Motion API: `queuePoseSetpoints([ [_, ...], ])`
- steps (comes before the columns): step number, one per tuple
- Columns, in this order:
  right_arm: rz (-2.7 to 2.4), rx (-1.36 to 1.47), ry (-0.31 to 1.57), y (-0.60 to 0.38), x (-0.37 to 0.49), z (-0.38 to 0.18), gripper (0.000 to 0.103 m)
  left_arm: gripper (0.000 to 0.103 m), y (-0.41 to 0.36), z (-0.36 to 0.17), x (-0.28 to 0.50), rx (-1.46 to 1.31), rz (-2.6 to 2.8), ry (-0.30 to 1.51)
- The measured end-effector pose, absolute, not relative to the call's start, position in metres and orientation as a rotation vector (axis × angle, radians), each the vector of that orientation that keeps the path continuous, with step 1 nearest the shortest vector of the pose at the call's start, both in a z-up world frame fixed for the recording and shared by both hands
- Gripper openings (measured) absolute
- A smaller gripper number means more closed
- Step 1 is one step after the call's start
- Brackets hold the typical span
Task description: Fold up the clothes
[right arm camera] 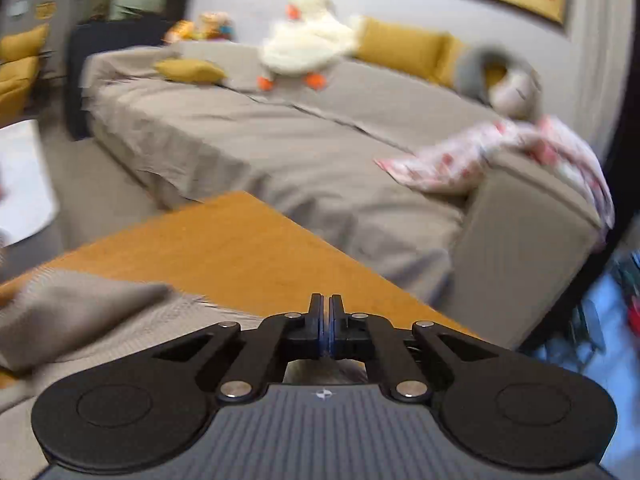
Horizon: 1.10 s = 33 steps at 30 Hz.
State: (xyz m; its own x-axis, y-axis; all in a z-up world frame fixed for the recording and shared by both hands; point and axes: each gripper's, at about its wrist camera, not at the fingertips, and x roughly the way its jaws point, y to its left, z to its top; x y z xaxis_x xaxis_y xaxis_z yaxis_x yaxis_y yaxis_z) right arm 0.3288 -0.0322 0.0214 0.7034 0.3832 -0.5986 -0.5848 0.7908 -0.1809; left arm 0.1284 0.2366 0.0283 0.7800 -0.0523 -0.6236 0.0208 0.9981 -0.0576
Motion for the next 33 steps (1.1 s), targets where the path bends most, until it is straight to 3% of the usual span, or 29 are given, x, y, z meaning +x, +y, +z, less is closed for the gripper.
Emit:
queuePoseSetpoints([
  [4, 0.511, -0.371, 0.614, -0.034, 0.338, -0.002, 0.008, 0.026, 0.255, 0.025, 0.129, -0.139, -0.010, 0.684],
  [6, 0.499, -0.303, 0.628, -0.049, 0.331, 0.008, 0.033, 0.026, 0.262, 0.024, 0.129, -0.189, -0.013, 0.685],
  [7, 0.502, -0.266, 0.608, -0.059, 0.321, 0.016, 0.041, 0.023, 0.265, 0.024, 0.129, -0.219, -0.026, 0.682],
  [9, 0.514, -0.202, 0.544, -0.081, 0.292, 0.033, 0.067, 0.015, 0.272, 0.028, 0.128, -0.286, -0.050, 0.674],
  [12, 0.532, -0.123, 0.467, -0.119, 0.241, 0.053, 0.075, 0.011, 0.276, 0.048, 0.129, -0.357, -0.099, 0.643],
  [17, 0.539, 0.101, 0.508, -0.177, 0.180, 0.052, 0.083, 0.010, 0.257, 0.113, 0.142, -0.313, -0.157, 0.528],
  [22, 0.569, 0.239, 0.569, -0.198, 0.146, 0.017, 0.089, 0.010, 0.194, 0.181, 0.168, -0.205, -0.244, 0.427],
  [27, 0.591, 0.342, 0.584, -0.209, 0.140, -0.001, 0.103, 0.010, 0.109, 0.213, 0.199, -0.149, -0.363, 0.408],
  [30, 0.597, 0.359, 0.621, -0.210, 0.146, -0.005, 0.103, 0.018, 0.067, 0.210, 0.212, -0.141, -0.421, 0.432],
  [33, 0.578, 0.369, 0.669, -0.208, 0.154, -0.008, 0.103, 0.033, 0.043, 0.201, 0.218, -0.132, -0.450, 0.440],
])
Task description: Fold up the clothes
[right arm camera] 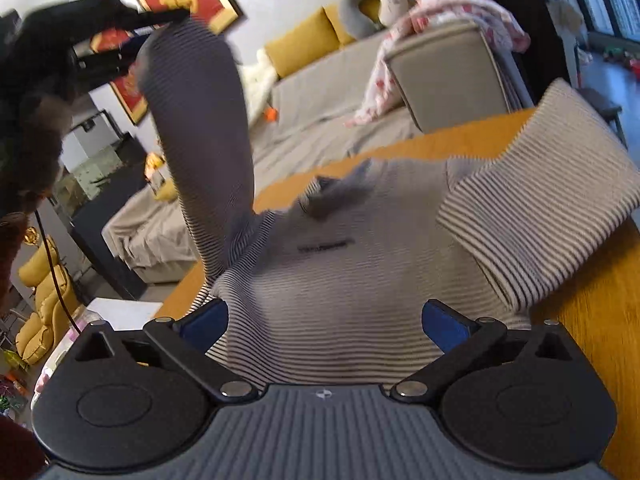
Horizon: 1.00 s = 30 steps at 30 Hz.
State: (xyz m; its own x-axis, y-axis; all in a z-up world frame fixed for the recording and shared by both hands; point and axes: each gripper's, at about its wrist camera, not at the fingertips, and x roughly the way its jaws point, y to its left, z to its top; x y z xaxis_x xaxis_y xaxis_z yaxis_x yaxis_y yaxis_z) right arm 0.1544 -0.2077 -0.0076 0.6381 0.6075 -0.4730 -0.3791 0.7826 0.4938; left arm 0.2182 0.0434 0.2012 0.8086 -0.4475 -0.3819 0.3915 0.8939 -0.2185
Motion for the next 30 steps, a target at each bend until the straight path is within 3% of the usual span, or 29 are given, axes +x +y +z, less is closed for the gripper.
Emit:
queuePoseSetpoints([
  [2, 0.574, 0.401, 0.688, -0.209, 0.157, -0.010, 0.103, 0.058, 0.042, 0.196, 0.222, -0.143, -0.455, 0.448],
  [8, 0.587, 0.521, 0.715, -0.219, 0.167, -0.017, 0.103, 0.090, 0.068, 0.171, 0.204, -0.102, -0.376, 0.438],
  [15, 0.578, 0.387, 0.726, -0.199, 0.168, -0.008, 0.102, 0.095, 0.070, 0.069, 0.182, 0.218, -0.256, 0.579],
  [16, 0.575, 0.353, 0.710, -0.195, 0.166, -0.005, 0.099, 0.095, 0.069, 0.054, 0.180, 0.265, -0.251, 0.597],
  [18, 0.553, 0.250, 0.656, -0.186, 0.166, 0.008, 0.071, 0.095, 0.070, 0.033, 0.179, 0.347, -0.230, 0.608],
  [20, 0.499, 0.103, 0.573, -0.175, 0.169, 0.028, 0.064, 0.095, 0.073, 0.018, 0.181, 0.408, -0.197, 0.608],
  [23, 0.371, -0.022, 0.505, -0.167, 0.195, 0.049, 0.063, 0.095, 0.087, 0.009, 0.191, 0.376, -0.165, 0.627],
  [26, 0.291, -0.053, 0.571, -0.162, 0.236, 0.041, 0.063, 0.097, 0.102, 0.005, 0.200, 0.337, -0.126, 0.637],
  [28, 0.279, -0.052, 0.646, -0.159, 0.258, 0.026, 0.045, 0.098, 0.111, 0.004, 0.202, 0.310, -0.109, 0.644],
  [29, 0.285, -0.053, 0.680, -0.156, 0.265, 0.019, 0.023, 0.099, 0.118, 0.004, 0.202, 0.290, -0.107, 0.647],
  [30, 0.291, -0.054, 0.713, -0.153, 0.271, 0.011, 0.013, 0.099, 0.124, 0.004, 0.201, 0.275, -0.104, 0.650],
])
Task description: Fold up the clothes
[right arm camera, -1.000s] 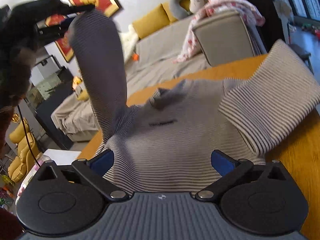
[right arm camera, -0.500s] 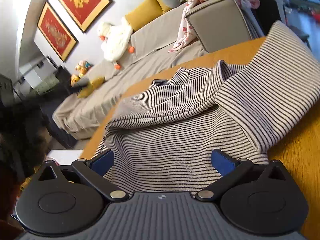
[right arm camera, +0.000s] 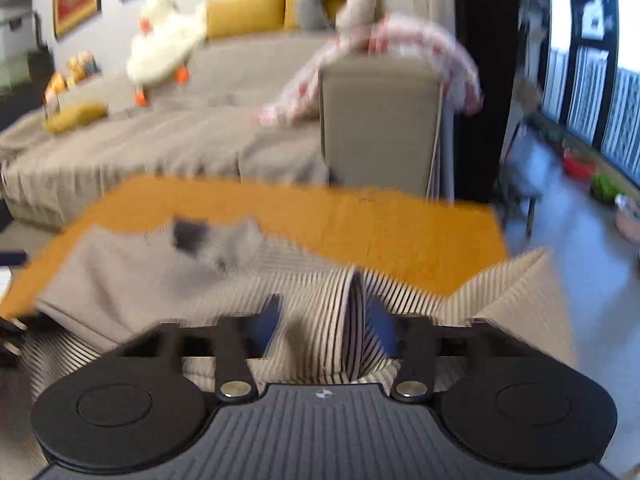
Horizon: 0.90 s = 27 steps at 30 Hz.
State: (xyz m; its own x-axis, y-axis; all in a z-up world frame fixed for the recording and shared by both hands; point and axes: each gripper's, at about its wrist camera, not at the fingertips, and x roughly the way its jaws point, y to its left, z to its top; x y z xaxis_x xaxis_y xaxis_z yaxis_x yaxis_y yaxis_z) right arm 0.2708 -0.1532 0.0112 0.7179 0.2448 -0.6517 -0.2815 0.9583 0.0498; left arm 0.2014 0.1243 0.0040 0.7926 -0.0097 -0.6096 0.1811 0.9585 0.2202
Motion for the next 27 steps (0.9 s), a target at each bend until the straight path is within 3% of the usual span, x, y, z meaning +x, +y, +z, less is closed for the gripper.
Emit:
queuePoseSetpoints([
  [2, 0.346, -0.070, 0.692, -0.141, 0.268, 0.015, 0.005, 0.100, 0.135, 0.004, 0.199, 0.258, -0.095, 0.652],
  [6, 0.415, -0.036, 0.580, -0.131, 0.257, 0.043, 0.005, 0.100, 0.153, 0.004, 0.194, 0.242, -0.059, 0.657],
  [13, 0.386, -0.074, 0.707, -0.140, 0.266, 0.009, 0.006, 0.101, 0.170, 0.007, 0.182, 0.210, -0.045, 0.669],
  [14, 0.390, -0.061, 0.698, -0.145, 0.264, 0.013, 0.009, 0.101, 0.171, 0.009, 0.179, 0.206, -0.050, 0.673],
  [15, 0.394, -0.048, 0.689, -0.149, 0.262, 0.016, 0.023, 0.101, 0.172, 0.012, 0.175, 0.197, -0.055, 0.677],
  [17, 0.386, -0.107, 0.613, -0.150, 0.250, 0.034, 0.037, 0.101, 0.175, 0.021, 0.165, 0.156, -0.070, 0.678],
  [22, 0.568, -0.119, 0.562, -0.120, 0.255, 0.071, 0.039, 0.103, 0.176, 0.042, 0.128, -0.158, -0.252, 0.612],
  [27, 0.670, -0.048, 0.684, -0.058, 0.307, 0.052, 0.041, 0.103, 0.139, 0.011, 0.113, -0.266, -0.433, 0.628],
])
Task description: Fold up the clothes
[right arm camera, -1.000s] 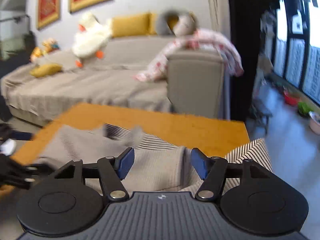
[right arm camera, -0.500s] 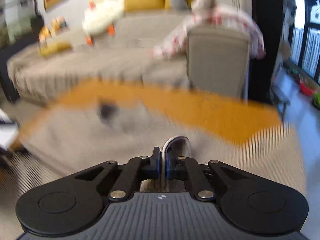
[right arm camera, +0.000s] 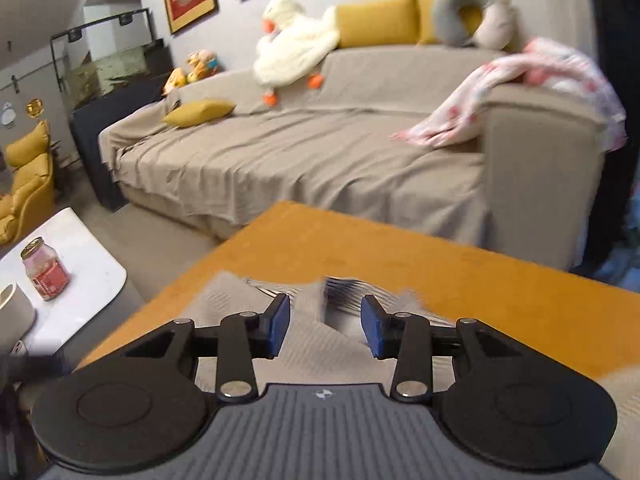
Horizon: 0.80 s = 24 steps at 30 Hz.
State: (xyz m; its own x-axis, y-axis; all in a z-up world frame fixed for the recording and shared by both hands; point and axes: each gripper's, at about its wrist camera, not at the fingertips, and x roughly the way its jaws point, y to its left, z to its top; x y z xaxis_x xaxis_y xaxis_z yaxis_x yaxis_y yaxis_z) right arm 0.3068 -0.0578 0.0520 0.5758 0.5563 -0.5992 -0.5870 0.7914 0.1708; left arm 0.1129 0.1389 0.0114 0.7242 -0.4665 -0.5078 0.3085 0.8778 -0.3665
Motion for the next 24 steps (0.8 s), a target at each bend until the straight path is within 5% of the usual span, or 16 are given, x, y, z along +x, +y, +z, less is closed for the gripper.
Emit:
queuePoseSetpoints([
  [3, 0.655, -0.055, 0.763, -0.026, 0.340, 0.026, 0.046, 0.103, 0.130, -0.002, 0.111, -0.232, -0.430, 0.651],
  [4, 0.666, -0.049, 0.773, -0.022, 0.342, 0.020, 0.038, 0.103, 0.130, -0.003, 0.110, -0.230, -0.436, 0.643],
  [5, 0.682, -0.040, 0.773, -0.018, 0.340, 0.016, 0.010, 0.103, 0.133, -0.004, 0.110, -0.241, -0.440, 0.644],
  [6, 0.698, -0.032, 0.772, -0.015, 0.338, 0.012, 0.002, 0.103, 0.135, -0.005, 0.112, -0.257, -0.442, 0.652],
  [12, 0.493, -0.243, 0.495, -0.003, 0.340, 0.038, 0.000, 0.103, 0.136, -0.009, 0.110, -0.271, -0.467, 0.667],
  [19, 0.504, -0.130, 0.613, -0.042, 0.366, 0.029, 0.001, 0.103, 0.140, -0.008, 0.097, -0.227, -0.465, 0.671],
  [22, 0.517, -0.093, 0.603, -0.074, 0.338, 0.040, 0.023, 0.103, 0.137, -0.009, 0.100, -0.219, -0.462, 0.671],
  [24, 0.514, -0.097, 0.590, -0.092, 0.311, 0.046, 0.068, 0.103, 0.137, -0.009, 0.103, -0.218, -0.462, 0.672],
])
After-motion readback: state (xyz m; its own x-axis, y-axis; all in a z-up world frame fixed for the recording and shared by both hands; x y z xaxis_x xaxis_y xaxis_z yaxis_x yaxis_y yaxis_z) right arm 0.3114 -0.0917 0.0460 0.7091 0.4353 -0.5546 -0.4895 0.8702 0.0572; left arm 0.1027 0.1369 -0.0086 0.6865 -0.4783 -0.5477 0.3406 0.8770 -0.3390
